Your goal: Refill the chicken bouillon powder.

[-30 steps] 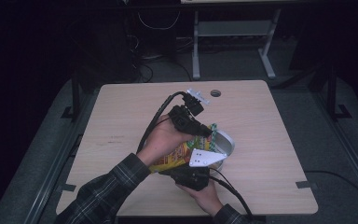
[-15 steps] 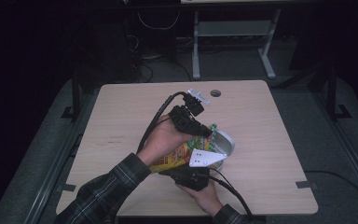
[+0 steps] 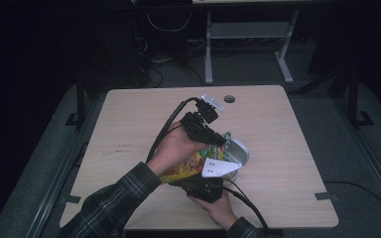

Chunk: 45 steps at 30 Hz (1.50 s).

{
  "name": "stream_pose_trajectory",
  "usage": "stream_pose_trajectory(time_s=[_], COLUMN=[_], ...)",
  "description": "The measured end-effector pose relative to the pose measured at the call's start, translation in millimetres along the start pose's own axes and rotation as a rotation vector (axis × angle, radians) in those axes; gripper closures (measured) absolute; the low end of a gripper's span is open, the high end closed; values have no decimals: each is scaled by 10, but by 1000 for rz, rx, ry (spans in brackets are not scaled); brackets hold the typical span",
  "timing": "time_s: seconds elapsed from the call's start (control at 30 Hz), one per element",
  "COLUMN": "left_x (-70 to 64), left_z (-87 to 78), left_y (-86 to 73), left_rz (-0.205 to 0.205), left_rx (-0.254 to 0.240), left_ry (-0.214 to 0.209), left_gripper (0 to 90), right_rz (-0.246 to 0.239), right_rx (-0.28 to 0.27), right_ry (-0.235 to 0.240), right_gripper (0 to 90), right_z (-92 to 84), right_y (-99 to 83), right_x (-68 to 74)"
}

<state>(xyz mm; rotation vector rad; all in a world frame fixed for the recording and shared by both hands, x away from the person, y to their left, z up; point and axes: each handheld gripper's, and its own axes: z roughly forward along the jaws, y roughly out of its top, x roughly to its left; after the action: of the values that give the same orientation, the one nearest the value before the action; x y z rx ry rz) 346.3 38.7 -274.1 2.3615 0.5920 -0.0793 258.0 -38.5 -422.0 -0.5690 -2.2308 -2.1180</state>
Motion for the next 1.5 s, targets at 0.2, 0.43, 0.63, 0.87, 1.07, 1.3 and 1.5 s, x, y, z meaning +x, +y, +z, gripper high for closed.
stream_pose_trajectory(time_s=[0.2,0.43,0.63,0.87,1.07,1.3,1.5], left_x=[0,-6,-3,-2,-3,-5,-7], left_z=[5,15,20,23,24,23,22], left_y=[8,19,20,26,26,25,25], left_rz=[5,4,0,4,3,3,5], left_rx=[6,8,12,20,18,17,17], left_ry=[1,3,-1,-2,-2,-2,-1], left_gripper=[884,884,884,884,884,884,884], right_rz=[1,4,7,7,7,6,6], right_rx=[-3,-6,-7,-9,-9,-9,-9], right_ry=[2,3,4,6,7,7,7], right_gripper=[900,900,900,900,900,900,900], right_z=[-1,-5,-7,-9,-9,-9,-10], right_y=[1,1,0,-1,-1,0,0], right_x=[-3,-4,-3,-5,-5,-5,-3])
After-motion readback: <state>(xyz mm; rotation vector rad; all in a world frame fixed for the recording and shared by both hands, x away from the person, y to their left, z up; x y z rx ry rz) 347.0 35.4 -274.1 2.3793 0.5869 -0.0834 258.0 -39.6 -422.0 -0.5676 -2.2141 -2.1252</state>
